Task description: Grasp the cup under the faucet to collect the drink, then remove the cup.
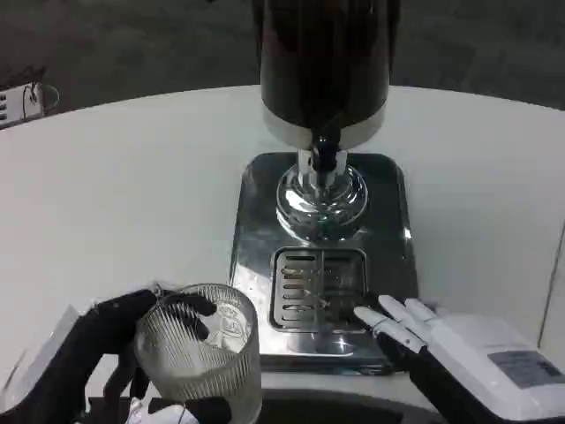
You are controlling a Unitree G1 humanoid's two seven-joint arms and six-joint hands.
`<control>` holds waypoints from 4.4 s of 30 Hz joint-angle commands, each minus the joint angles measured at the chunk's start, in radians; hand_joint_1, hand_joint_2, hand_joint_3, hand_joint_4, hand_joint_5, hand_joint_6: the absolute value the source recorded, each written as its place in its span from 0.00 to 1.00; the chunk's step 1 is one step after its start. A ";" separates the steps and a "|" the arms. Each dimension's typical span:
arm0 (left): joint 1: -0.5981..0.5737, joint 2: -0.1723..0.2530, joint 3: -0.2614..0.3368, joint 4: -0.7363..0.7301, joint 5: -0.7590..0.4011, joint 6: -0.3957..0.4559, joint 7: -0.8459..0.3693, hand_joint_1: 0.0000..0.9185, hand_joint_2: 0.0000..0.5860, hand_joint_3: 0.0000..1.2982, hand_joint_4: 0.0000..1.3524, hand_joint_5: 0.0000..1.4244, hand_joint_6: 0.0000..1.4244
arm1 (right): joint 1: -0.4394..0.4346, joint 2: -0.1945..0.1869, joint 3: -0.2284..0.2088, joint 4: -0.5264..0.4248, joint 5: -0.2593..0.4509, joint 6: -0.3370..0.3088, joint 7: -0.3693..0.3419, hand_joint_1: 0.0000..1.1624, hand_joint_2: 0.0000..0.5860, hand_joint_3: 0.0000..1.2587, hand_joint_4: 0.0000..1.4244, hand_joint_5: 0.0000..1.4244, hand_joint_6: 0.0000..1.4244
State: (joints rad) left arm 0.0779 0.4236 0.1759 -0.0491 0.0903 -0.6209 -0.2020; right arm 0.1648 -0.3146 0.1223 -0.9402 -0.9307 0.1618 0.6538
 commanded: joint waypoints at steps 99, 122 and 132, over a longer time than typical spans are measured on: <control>-0.825 -0.031 -0.312 0.818 0.401 0.013 0.391 0.68 0.00 0.72 0.77 0.84 0.97 | 0.074 -0.016 -0.088 -0.055 0.113 -0.018 -0.019 0.45 0.82 0.11 0.00 0.02 0.02; -0.900 -0.035 -0.392 0.884 0.403 0.038 0.308 0.27 0.04 0.47 0.39 0.51 0.67 | 0.078 -0.021 -0.105 -0.044 0.135 -0.017 -0.025 0.45 0.82 0.11 0.00 0.02 0.03; -0.905 -0.018 -0.382 0.887 0.400 0.044 0.316 0.17 0.02 0.39 0.26 0.40 0.54 | 0.061 -0.021 -0.100 -0.027 0.141 -0.016 -0.029 0.44 0.82 0.11 0.00 0.02 0.03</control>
State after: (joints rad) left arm -0.8195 0.3910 -0.2136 0.8259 0.5028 -0.5818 0.1120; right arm 0.2291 -0.3308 0.0175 -0.9767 -0.7978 0.1562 0.6380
